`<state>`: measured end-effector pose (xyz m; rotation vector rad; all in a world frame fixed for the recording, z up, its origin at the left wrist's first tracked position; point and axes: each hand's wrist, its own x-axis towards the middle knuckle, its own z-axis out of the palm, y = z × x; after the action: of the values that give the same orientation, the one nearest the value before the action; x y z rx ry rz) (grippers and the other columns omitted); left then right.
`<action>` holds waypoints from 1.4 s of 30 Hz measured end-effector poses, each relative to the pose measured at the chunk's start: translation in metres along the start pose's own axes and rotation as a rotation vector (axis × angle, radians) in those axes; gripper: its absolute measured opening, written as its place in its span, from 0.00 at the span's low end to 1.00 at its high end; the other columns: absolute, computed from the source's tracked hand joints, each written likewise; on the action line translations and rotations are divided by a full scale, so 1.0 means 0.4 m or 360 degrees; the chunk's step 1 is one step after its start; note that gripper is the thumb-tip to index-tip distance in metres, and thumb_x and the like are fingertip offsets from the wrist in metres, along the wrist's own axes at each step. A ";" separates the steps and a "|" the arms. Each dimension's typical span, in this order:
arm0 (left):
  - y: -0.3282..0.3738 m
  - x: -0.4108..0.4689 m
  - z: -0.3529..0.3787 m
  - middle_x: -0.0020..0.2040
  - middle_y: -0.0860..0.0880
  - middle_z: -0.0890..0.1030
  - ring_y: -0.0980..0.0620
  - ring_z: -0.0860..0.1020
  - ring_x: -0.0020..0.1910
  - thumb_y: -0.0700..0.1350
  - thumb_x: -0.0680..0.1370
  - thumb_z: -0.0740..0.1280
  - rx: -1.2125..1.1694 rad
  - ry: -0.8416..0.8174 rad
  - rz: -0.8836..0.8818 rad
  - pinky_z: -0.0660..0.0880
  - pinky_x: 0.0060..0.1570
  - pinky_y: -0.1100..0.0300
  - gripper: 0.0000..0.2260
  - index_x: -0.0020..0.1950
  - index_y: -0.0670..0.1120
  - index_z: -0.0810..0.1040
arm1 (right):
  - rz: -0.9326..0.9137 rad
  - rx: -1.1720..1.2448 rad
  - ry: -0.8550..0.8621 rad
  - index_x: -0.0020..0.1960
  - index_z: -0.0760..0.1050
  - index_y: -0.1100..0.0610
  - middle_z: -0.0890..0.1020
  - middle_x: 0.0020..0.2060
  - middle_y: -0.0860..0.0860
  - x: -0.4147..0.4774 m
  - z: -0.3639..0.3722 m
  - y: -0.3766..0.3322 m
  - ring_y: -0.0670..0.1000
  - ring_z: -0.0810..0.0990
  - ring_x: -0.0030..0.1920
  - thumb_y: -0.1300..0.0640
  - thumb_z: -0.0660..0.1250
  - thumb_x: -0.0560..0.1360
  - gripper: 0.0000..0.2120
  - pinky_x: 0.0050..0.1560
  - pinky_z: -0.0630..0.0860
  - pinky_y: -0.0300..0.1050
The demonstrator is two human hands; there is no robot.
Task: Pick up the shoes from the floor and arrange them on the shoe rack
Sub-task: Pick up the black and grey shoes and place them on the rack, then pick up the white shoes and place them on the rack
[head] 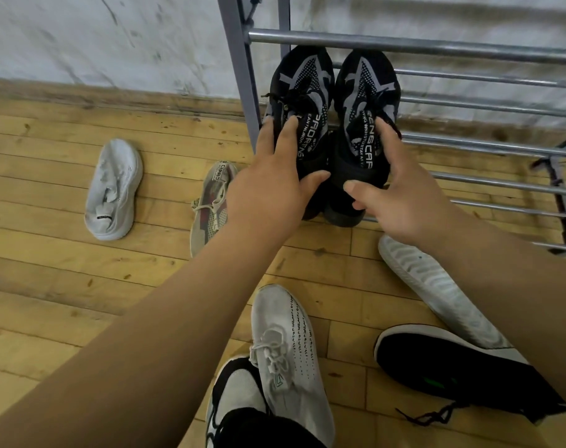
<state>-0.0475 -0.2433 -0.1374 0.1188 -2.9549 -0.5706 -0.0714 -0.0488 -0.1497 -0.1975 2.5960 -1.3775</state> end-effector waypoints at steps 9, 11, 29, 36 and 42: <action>-0.013 -0.026 0.002 0.83 0.50 0.59 0.46 0.72 0.75 0.62 0.77 0.71 -0.0230 0.0174 0.0025 0.78 0.59 0.46 0.42 0.84 0.53 0.52 | 0.0001 -0.0081 0.0022 0.83 0.45 0.40 0.63 0.77 0.38 -0.027 -0.012 -0.024 0.42 0.67 0.73 0.47 0.73 0.78 0.46 0.66 0.68 0.35; -0.022 -0.066 -0.003 0.80 0.50 0.63 0.46 0.74 0.71 0.62 0.76 0.72 -0.0299 0.0239 0.0054 0.81 0.57 0.44 0.41 0.83 0.54 0.55 | -0.0055 -0.0208 0.0220 0.83 0.50 0.43 0.64 0.76 0.44 -0.071 -0.013 -0.032 0.46 0.70 0.71 0.45 0.72 0.77 0.43 0.64 0.68 0.36; -0.183 -0.421 0.143 0.75 0.51 0.72 0.51 0.74 0.70 0.56 0.79 0.70 -0.0811 -0.1088 -0.0945 0.70 0.64 0.58 0.29 0.79 0.55 0.69 | 0.1282 0.0506 -0.0910 0.64 0.74 0.41 0.81 0.59 0.49 -0.394 0.319 0.177 0.51 0.84 0.53 0.56 0.63 0.84 0.13 0.45 0.83 0.44; -0.155 -0.410 0.170 0.59 0.50 0.85 0.51 0.86 0.53 0.44 0.77 0.74 -0.1538 -0.1001 -0.1111 0.84 0.55 0.48 0.31 0.78 0.58 0.70 | 0.1118 0.0418 -0.0697 0.62 0.79 0.46 0.82 0.57 0.47 -0.383 0.226 0.169 0.45 0.82 0.55 0.62 0.64 0.83 0.14 0.48 0.80 0.33; -0.124 -0.413 0.174 0.67 0.54 0.81 0.55 0.82 0.62 0.41 0.73 0.78 -0.1874 -0.1176 -0.1013 0.80 0.61 0.55 0.34 0.76 0.59 0.72 | 0.0851 0.0282 -0.0497 0.61 0.77 0.33 0.85 0.50 0.44 -0.324 0.111 0.102 0.47 0.84 0.50 0.57 0.65 0.83 0.18 0.49 0.79 0.36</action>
<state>0.1086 -0.2469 -0.2385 0.8467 -2.4542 -2.7489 0.0637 -0.0347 -0.1936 0.2696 2.0511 -1.2449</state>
